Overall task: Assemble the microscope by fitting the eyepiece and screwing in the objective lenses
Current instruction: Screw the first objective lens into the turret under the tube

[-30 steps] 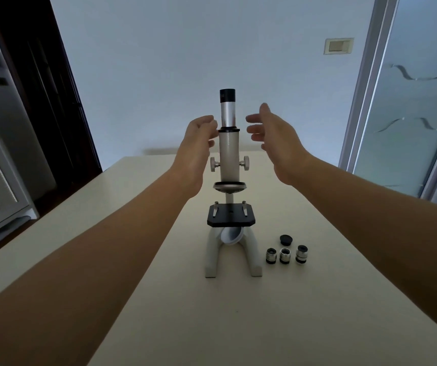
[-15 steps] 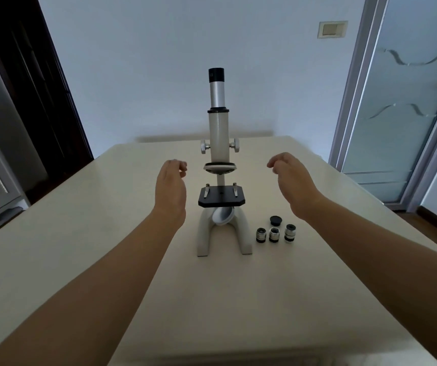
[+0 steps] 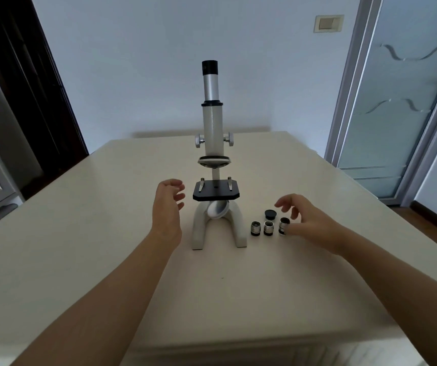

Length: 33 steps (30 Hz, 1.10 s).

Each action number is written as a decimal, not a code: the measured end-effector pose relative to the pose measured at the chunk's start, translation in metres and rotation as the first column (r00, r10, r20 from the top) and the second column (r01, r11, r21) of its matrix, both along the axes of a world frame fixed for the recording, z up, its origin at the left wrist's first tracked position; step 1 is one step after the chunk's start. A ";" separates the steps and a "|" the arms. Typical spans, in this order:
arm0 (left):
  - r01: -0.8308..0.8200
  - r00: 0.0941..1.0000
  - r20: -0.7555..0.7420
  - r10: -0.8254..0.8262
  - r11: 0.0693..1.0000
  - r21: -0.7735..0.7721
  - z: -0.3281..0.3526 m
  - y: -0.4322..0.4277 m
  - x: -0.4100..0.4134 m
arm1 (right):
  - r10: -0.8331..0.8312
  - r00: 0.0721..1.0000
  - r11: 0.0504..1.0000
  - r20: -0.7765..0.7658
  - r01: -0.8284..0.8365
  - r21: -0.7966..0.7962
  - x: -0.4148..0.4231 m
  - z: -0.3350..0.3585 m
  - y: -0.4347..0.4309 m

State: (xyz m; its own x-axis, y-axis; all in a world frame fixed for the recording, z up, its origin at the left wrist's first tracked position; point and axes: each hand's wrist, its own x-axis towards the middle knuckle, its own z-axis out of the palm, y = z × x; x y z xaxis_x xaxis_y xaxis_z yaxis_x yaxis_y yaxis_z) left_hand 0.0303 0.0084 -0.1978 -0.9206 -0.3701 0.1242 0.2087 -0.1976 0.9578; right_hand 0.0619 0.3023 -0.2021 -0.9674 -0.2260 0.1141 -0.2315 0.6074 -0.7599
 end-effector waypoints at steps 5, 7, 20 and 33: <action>0.025 0.999 -0.043 -0.028 0.997 -0.069 -0.004 0.003 0.001 | -0.031 0.999 1.000 -0.032 0.031 -0.001 0.002 -0.019 0.004; 0.037 0.996 -0.074 -0.045 0.993 -0.108 -0.006 0.005 0.003 | -0.078 0.994 0.996 -0.076 0.081 0.031 0.001 -0.022 0.002; 0.146 0.966 -0.180 -0.184 0.968 -0.206 -0.008 0.016 0.005 | -0.194 0.947 0.973 -0.254 0.154 -0.170 -0.004 0.004 -0.007; 0.285 0.933 -0.088 -0.349 0.867 -0.408 0.011 0.014 -0.009 | -0.048 0.968 0.971 -0.248 -0.013 -0.237 -0.040 0.053 -0.086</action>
State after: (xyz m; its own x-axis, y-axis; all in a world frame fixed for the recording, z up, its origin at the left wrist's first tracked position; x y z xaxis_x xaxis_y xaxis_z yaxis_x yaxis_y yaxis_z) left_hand 0.0210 0.0227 -0.1871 -0.9374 0.0442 0.3453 0.3481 0.0967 0.9325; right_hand 0.0220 0.2160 -0.1491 -0.9045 -0.1470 0.4005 -0.4234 0.4242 -0.8005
